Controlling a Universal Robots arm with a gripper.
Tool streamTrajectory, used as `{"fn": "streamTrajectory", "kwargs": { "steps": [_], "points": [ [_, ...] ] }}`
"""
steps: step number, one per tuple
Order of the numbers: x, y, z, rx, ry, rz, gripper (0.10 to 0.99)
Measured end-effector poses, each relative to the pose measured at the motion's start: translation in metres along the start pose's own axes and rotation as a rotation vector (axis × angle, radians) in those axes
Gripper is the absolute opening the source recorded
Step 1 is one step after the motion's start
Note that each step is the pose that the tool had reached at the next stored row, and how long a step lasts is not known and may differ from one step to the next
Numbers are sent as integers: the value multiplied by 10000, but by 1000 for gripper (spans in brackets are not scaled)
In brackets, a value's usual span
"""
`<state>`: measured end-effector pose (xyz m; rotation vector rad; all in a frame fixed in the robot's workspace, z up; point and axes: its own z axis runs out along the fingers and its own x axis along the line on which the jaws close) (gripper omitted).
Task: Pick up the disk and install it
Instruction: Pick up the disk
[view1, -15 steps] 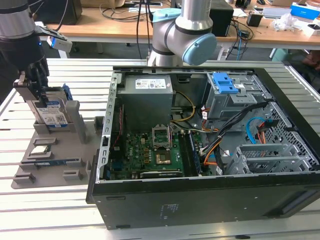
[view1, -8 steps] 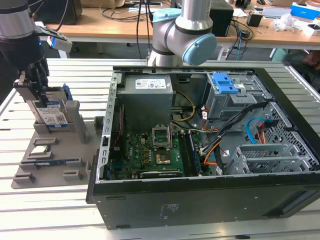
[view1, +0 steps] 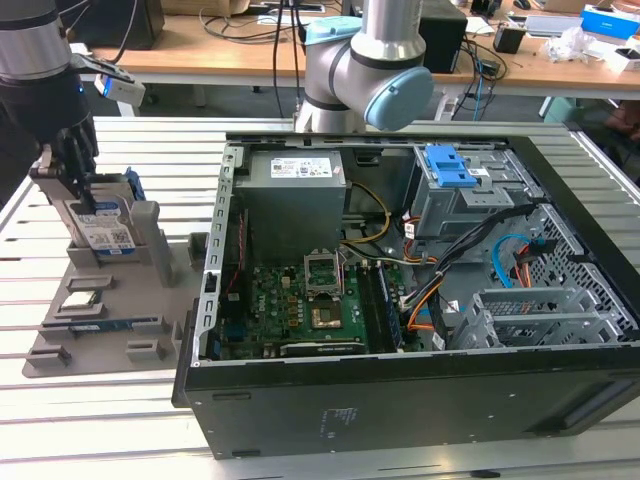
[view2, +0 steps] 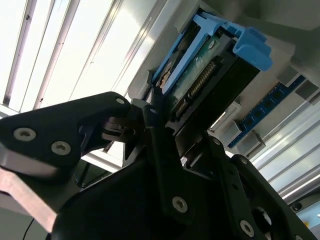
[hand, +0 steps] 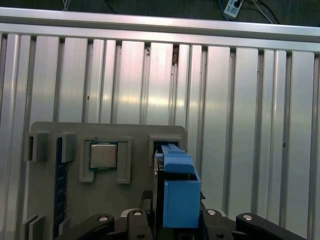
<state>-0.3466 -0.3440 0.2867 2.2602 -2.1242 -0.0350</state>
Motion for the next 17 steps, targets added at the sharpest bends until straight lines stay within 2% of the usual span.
{"fn": "streamTrajectory", "kwargs": {
  "steps": [1, 13, 15, 17],
  "points": [
    [0, 0, 0, 1, 0, 0, 369],
    [0, -1, -6, 5, -2, 0, 369],
    [-11, -1, -51, 2, 0, 1, 369],
    [-29, 2, -138, 0, 0, 1, 369]
  ]
}}
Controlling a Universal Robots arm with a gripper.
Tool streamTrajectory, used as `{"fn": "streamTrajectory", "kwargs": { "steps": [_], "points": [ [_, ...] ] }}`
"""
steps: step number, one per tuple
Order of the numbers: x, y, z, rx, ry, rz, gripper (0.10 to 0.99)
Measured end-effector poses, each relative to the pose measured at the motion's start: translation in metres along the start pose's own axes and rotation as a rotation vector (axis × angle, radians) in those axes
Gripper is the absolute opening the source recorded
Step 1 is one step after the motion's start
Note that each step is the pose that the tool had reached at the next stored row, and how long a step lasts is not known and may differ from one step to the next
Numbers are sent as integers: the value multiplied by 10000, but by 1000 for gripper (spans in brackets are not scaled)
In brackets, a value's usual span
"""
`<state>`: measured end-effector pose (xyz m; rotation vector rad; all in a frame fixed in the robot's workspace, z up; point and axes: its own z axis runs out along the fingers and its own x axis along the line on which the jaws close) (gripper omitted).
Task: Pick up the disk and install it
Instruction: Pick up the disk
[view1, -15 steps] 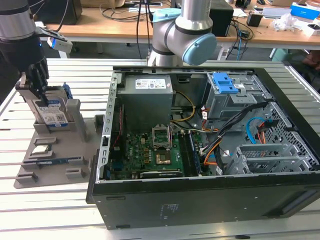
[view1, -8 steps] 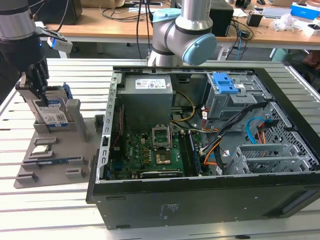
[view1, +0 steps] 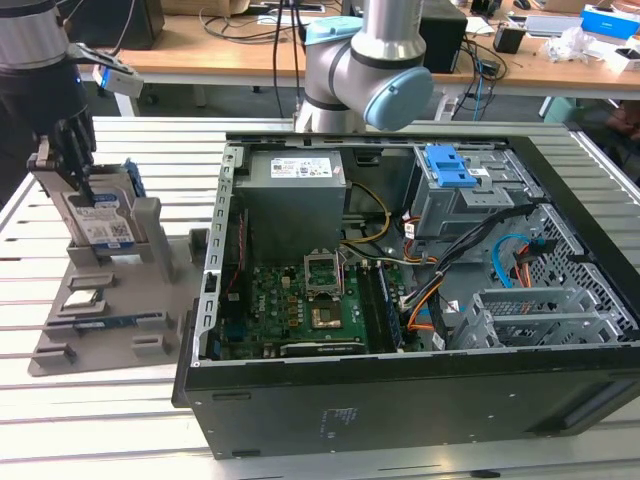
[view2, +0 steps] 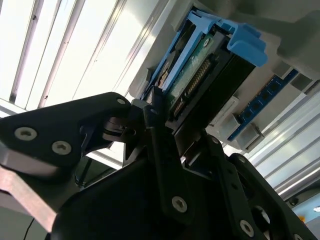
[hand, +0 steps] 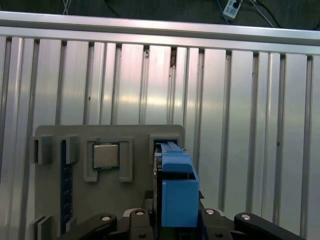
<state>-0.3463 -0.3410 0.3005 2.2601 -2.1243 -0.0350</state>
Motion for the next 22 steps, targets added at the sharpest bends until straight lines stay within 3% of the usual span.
{"fn": "streamTrajectory", "kwargs": {
  "steps": [5, 22],
  "points": [
    [-27, 4, -153, -2, 0, -1, 369],
    [-75, 14, -527, -11, 0, -1, 369]
  ]
}}
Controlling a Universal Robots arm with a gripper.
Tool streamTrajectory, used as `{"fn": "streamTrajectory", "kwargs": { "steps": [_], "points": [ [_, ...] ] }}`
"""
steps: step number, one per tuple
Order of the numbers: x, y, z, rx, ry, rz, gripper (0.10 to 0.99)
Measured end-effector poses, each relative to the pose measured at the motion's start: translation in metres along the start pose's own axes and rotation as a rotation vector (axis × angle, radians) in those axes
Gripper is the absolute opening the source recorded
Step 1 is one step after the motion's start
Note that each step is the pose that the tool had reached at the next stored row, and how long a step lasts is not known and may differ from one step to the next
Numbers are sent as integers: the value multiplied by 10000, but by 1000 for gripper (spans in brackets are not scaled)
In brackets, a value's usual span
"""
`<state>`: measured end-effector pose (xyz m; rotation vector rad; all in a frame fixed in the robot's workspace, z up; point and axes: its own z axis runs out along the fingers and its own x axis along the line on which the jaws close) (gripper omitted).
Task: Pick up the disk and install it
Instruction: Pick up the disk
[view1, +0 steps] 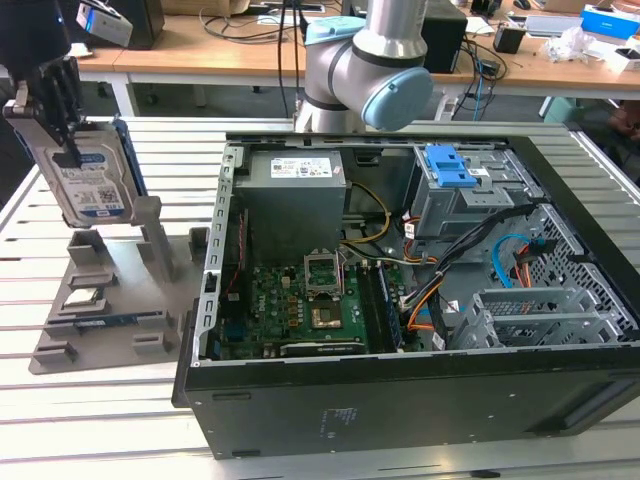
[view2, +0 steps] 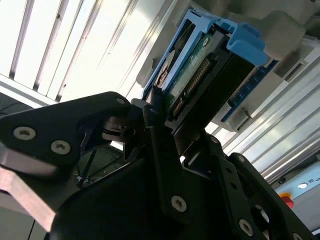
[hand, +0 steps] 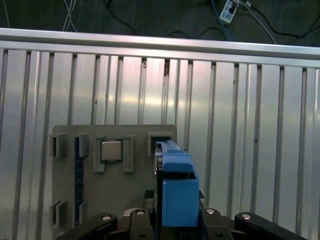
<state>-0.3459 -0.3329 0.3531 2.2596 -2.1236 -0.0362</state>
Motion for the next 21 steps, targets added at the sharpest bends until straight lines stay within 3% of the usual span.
{"fn": "streamTrajectory", "kwargs": {
  "steps": [12, 15, 21],
  "points": [
    [-29, 1, -216, -16, -1, 0, 369],
    [-45, 3, -323, -23, -2, 1, 369],
    [-62, 3, -460, -33, -2, 0, 369]
  ]
}}
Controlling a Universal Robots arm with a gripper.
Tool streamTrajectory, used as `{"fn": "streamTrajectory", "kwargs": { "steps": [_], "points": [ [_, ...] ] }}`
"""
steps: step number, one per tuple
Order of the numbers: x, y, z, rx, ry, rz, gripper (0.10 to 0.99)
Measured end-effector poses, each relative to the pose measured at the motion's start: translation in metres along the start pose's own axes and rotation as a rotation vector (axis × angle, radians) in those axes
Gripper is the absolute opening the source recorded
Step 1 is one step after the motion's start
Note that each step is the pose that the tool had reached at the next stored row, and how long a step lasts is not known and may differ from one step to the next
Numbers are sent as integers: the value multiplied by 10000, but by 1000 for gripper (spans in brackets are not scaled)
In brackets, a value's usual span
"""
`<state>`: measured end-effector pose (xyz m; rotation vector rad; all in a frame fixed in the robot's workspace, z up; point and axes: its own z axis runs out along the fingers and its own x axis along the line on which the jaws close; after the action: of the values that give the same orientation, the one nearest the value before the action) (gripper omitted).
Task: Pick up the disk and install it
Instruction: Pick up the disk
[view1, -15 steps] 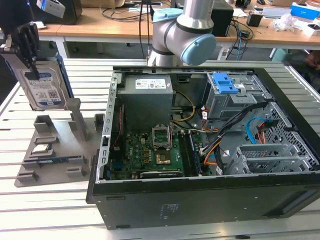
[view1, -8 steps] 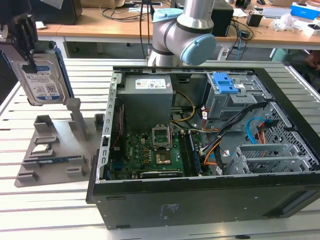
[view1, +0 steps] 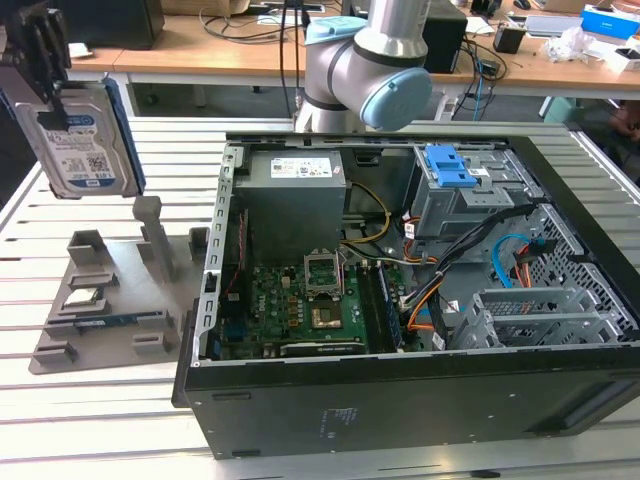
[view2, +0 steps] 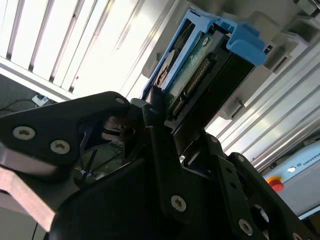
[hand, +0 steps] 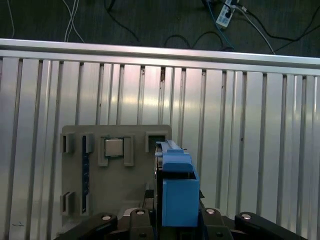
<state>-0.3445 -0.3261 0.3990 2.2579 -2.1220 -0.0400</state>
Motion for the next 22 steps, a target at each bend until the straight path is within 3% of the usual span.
{"fn": "streamTrajectory", "kwargs": {
  "steps": [22],
  "points": [
    [-47, 1, -446, -53, -3, -1, 369]
  ]
}}
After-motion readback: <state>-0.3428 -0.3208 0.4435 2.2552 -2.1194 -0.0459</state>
